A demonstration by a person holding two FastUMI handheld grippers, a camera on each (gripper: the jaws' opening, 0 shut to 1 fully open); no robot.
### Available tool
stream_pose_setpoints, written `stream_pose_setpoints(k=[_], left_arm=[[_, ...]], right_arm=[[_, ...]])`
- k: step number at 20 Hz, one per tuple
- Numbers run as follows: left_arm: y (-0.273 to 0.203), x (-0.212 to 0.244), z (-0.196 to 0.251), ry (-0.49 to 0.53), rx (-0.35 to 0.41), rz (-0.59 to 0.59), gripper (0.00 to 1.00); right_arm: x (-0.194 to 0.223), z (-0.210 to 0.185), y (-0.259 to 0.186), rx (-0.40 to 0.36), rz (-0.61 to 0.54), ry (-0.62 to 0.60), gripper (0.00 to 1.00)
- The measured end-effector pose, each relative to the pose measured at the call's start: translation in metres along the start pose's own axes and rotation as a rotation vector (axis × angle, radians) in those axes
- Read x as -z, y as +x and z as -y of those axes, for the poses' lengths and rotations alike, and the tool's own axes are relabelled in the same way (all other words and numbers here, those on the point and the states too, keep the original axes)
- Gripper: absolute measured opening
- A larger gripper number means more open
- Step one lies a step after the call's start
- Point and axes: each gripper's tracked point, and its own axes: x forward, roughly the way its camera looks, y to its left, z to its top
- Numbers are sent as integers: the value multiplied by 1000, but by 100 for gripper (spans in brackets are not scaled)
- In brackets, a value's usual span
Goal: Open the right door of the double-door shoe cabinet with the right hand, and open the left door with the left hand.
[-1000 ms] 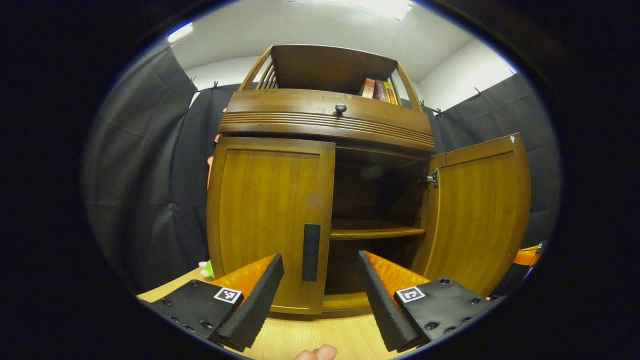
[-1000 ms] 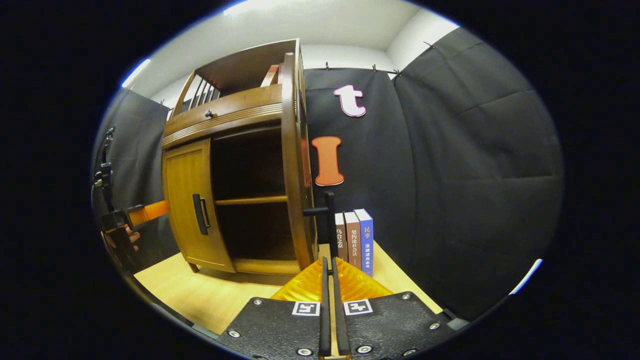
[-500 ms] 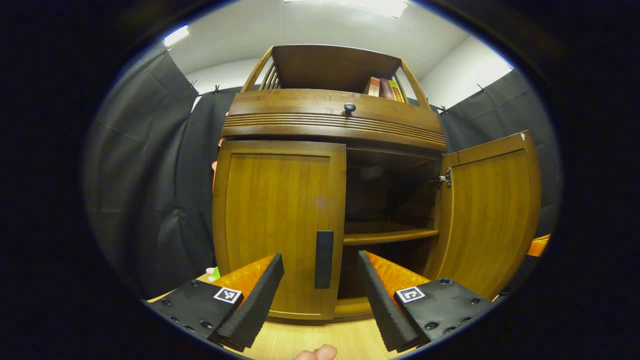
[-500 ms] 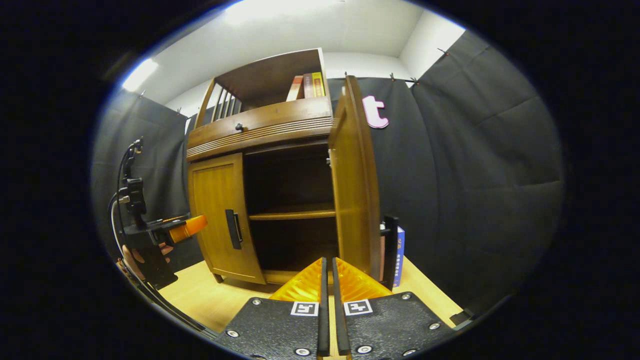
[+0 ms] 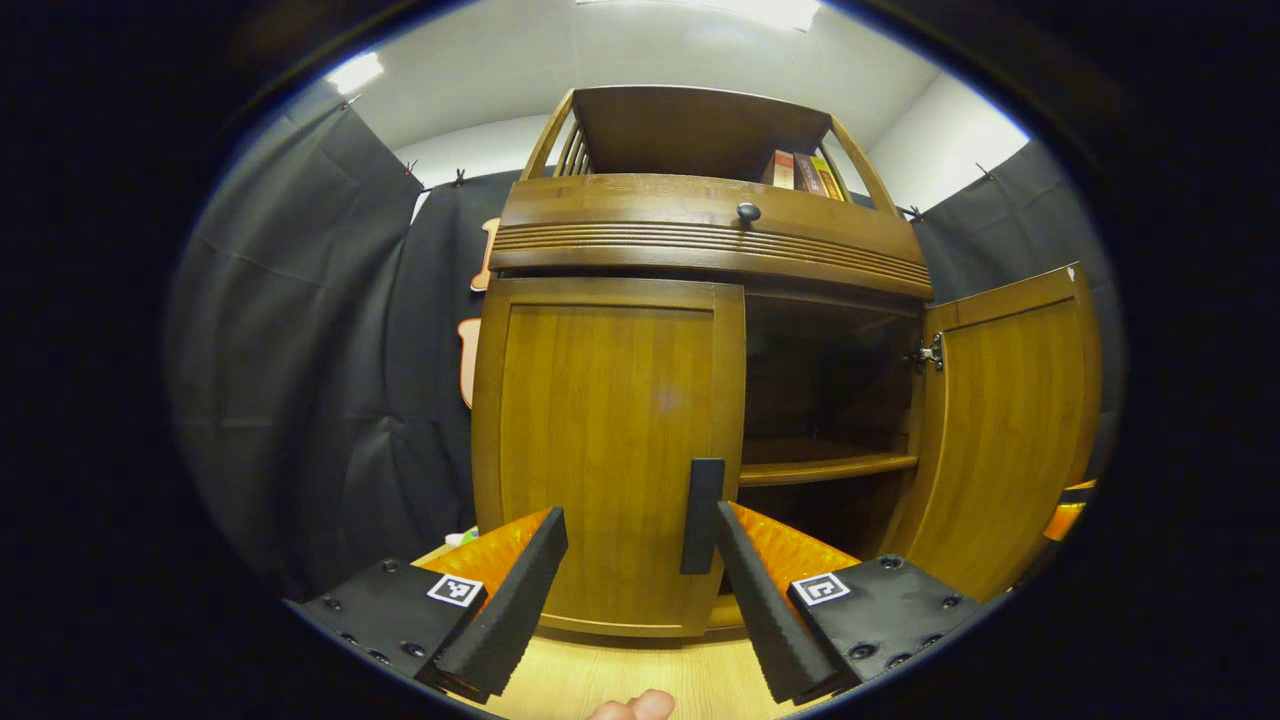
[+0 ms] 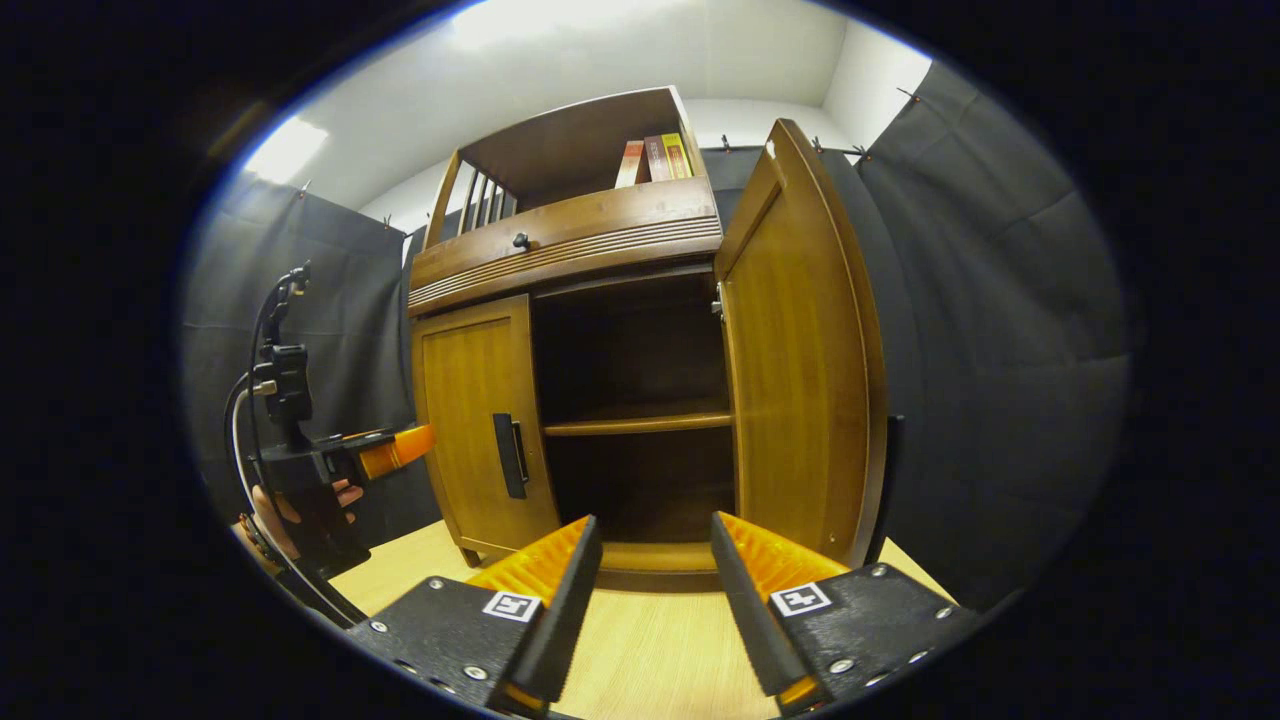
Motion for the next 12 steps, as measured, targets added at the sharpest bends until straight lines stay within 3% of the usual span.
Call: stream_pose_setpoints(k=[1,2,3,4,5,6,7,8,9,11,12], left_arm=[[3,-2,1,7,3,5,94],[6,-3,3,10,11,12,94],[8,-4,8,8,30,16,94],[12,-4,14,3,53,14,94],[17,-3,19,0,73,14,94],[23,-3,25,6,93,16,95],[31,-3,29,23,103,22,95],[38,-3,32,41,108,28,95],[45,-3,37,53,122,32,95],[58,2,48,42,155,30,95],[65,10,55,24,177,9,95]], right_arm=[[1,2,-1,7,0,-4,89],[1,2,-1,13,-5,-11,70],[4,2,-2,17,-10,-19,86],[6,2,-3,20,-12,-26,88],[7,1,-6,15,-17,-29,99],[8,-2,-7,4,-23,-26,99],[9,-4,-9,-3,-26,-23,89],[9,-3,-11,-1,-26,-23,100],[8,-2,-14,0,-21,-30,89],[7,0,-15,5,-14,-51,89],[7,2,-16,11,-15,-57,100]])
